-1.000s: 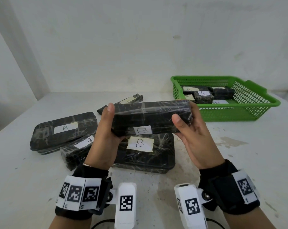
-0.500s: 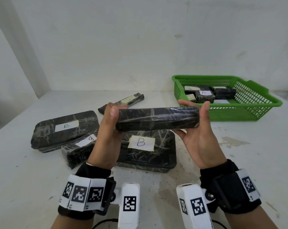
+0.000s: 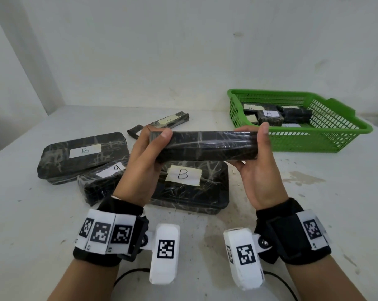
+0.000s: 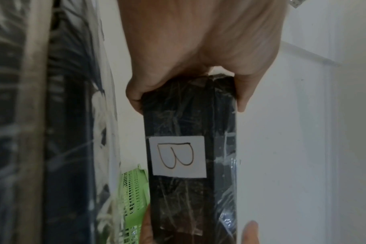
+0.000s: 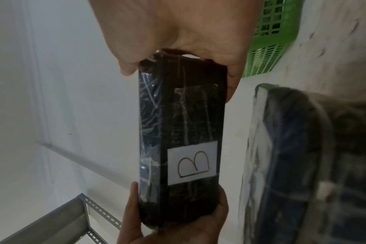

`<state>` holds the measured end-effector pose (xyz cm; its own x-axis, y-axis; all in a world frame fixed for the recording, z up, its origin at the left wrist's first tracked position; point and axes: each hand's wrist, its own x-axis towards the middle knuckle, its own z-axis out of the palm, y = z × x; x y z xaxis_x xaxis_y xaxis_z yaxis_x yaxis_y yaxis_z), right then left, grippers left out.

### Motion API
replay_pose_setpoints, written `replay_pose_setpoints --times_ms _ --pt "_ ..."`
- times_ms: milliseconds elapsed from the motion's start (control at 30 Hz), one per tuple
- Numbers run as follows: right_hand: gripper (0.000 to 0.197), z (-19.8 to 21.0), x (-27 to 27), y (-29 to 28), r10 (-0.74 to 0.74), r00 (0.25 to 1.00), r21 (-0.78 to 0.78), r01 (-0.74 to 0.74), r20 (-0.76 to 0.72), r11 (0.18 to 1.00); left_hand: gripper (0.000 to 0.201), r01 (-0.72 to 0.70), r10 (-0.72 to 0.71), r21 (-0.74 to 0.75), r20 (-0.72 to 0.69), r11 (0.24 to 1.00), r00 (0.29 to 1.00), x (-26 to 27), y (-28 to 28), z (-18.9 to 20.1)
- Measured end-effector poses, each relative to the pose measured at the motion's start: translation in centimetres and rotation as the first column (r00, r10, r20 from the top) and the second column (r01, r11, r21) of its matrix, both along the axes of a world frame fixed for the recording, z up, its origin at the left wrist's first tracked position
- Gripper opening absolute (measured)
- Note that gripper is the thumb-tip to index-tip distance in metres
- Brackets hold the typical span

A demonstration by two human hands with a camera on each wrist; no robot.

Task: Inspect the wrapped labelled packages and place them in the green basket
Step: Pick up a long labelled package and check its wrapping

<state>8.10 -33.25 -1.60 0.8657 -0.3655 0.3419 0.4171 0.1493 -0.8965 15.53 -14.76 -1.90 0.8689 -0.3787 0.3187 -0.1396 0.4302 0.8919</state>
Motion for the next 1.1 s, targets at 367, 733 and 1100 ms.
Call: replay_pose_setpoints --times_ms 367,733,1100 --pt "0.038 -0.4 0.6 -1.1 0.009 0.998 0.057 -0.012 0.058 0.998 0.04 -0.075 0.07 0.152 0.038 0.986 0.997 -0.9 -0.6 0.1" --pt "0.035 -0.6 0.4 -0.2 -0.023 0.996 -0.01 0.024 0.085 1.0 0.053 -0.18 0.171 0.218 0.061 0.959 0.983 -1.6 -0.7 0.8" --pt "0.05 -0.4 0.1 0.9 -0.087 0.995 -0.101 0.092 0.057 0.991 0.049 -0.146 0.139 0.154 0.058 0.977 0.989 -1.0 -0.1 0.9"
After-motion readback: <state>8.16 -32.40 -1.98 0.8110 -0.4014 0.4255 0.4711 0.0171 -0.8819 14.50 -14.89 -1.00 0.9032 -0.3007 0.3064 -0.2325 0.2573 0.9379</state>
